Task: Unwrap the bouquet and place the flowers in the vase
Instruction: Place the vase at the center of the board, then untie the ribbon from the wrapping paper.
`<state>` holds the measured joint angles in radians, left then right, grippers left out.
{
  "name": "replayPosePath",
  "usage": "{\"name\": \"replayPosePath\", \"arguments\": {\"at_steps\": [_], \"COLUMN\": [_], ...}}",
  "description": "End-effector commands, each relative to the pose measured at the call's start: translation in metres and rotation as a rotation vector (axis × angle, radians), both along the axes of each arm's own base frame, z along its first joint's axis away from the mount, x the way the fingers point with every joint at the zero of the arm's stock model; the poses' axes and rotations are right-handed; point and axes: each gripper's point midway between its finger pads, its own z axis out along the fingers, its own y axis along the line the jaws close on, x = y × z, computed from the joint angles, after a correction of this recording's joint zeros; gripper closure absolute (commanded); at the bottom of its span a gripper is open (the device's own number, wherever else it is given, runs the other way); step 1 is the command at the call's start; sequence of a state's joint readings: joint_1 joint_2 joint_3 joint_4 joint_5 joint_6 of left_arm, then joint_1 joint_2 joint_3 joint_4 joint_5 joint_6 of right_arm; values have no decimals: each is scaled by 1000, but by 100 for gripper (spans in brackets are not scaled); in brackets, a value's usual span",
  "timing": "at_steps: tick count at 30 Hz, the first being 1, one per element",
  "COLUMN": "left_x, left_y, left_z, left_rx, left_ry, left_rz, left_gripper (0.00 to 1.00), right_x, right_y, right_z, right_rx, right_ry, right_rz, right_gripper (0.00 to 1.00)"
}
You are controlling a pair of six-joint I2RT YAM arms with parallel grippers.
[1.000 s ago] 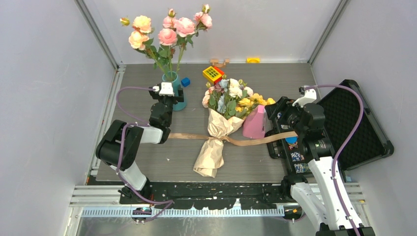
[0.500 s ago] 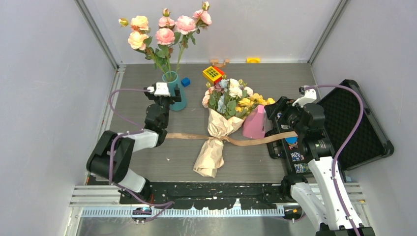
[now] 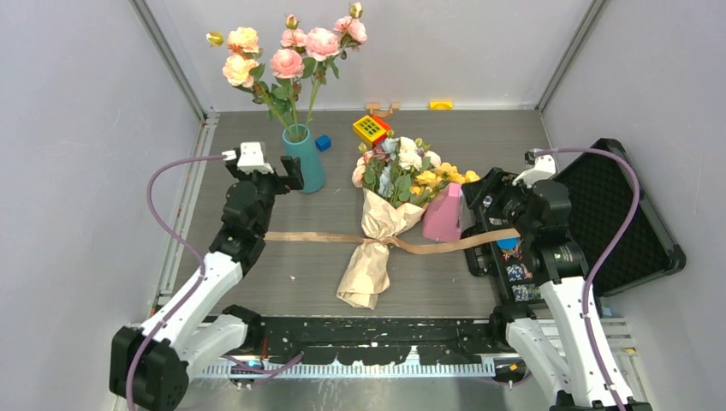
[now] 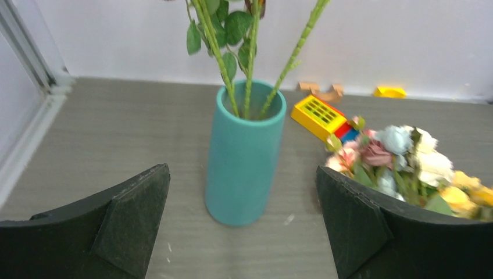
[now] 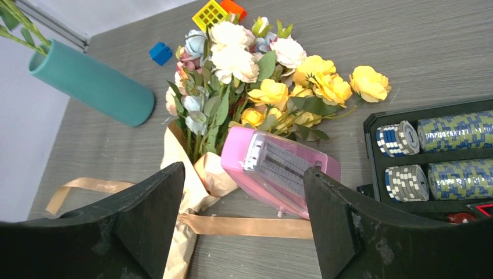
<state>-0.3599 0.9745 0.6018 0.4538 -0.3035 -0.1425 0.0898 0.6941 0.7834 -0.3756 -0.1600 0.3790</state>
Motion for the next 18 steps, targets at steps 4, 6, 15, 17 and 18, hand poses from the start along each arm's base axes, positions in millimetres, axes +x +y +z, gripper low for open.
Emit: {"name": "replayPosePath", "arguments": {"at_steps": [4, 6, 15, 17, 18], "left_x": [-60, -74, -133, -143, -149], "left_y": [-18, -31, -118, -140, -151], "left_z": [-29, -34, -91, -103, -108], "left_rx": [-152, -176, -224, -233, -245], "left_ry": [331, 385, 646, 681, 694], "left_rz": [-110, -169, -412, -463, -490], "left_gripper": [2, 3, 7, 10, 11], "right_x": [-16, -22, -37, -36, -37], "right_y": [12, 17, 51, 60, 71], "right_z": [36, 40, 34, 28, 24], "right_rx": [69, 88, 121, 102, 92], "right_ry": [13, 31, 113, 131, 143], "right_rz": [48, 74, 227, 249, 283], "right_gripper": [21, 21, 29, 32, 34]}}
